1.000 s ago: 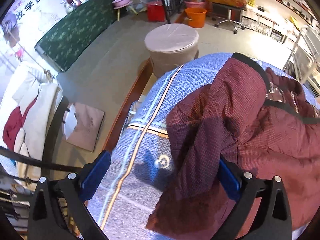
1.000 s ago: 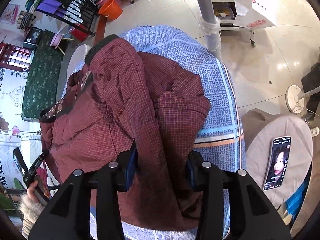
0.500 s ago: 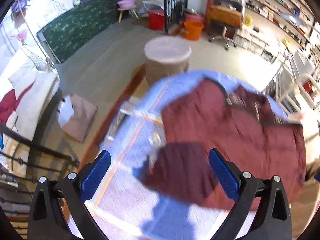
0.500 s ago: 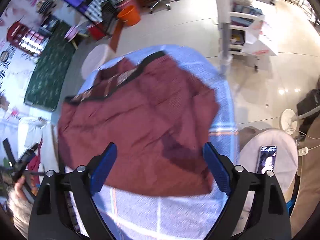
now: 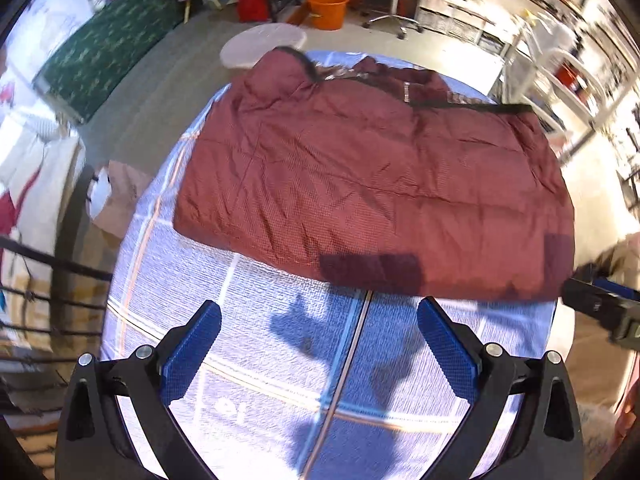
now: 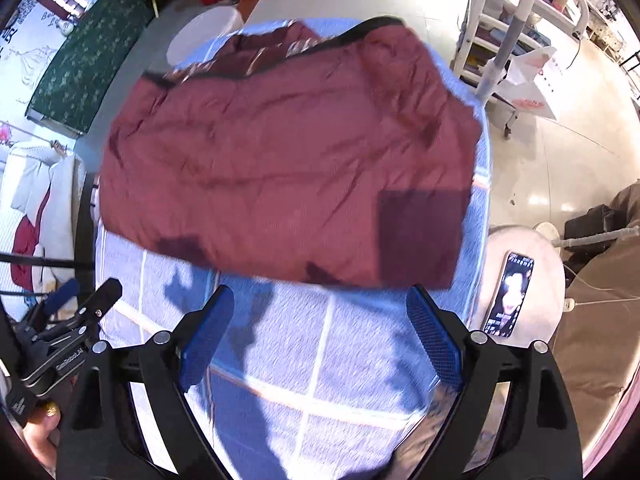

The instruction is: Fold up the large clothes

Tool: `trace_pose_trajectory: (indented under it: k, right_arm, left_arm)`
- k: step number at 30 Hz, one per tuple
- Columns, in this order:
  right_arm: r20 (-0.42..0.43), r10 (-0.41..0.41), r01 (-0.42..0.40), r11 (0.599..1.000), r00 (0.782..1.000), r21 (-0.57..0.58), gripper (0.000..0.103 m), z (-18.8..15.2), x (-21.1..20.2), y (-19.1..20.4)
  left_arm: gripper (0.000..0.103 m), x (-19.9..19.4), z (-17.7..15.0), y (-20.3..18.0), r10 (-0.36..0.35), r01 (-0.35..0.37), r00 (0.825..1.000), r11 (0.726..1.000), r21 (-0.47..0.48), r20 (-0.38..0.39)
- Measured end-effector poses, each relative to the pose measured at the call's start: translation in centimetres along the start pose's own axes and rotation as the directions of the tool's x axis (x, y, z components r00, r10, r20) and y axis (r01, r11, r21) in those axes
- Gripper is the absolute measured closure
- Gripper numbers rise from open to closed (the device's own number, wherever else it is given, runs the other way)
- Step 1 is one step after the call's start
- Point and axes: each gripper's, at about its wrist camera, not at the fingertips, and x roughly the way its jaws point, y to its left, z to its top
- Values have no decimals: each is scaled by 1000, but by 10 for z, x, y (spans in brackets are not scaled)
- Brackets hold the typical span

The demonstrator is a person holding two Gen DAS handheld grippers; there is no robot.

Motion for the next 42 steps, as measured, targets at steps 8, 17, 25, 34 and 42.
trace_pose_trajectory:
  k: [8,17,25,34,42]
  right_arm:
    - [17,8,-7,997,1000,-81,16,-13,-20,42]
    - [4,22,-22,1000,1000,-14,16,-7,-22,47]
    - [1,0,0,1000,1000,1,16,0,-15,40]
    - [-24,-29,30,999,999,19,16,1,-3,34]
    - [-16,-39,39,999,999,-4,16,1,-2,36]
  left_arm:
    - [6,-26,4,7,66,-65,998,995,80,-10]
    - [6,-10,13,2,68,-59,996,985,161,-52]
    - [6,-3,15,2,25,-18,998,993,120,-55]
    - [6,2,14,1,36,-28,997,993,119,-63]
    - [6,0,14,-5,74,-64,995,987,150,-65]
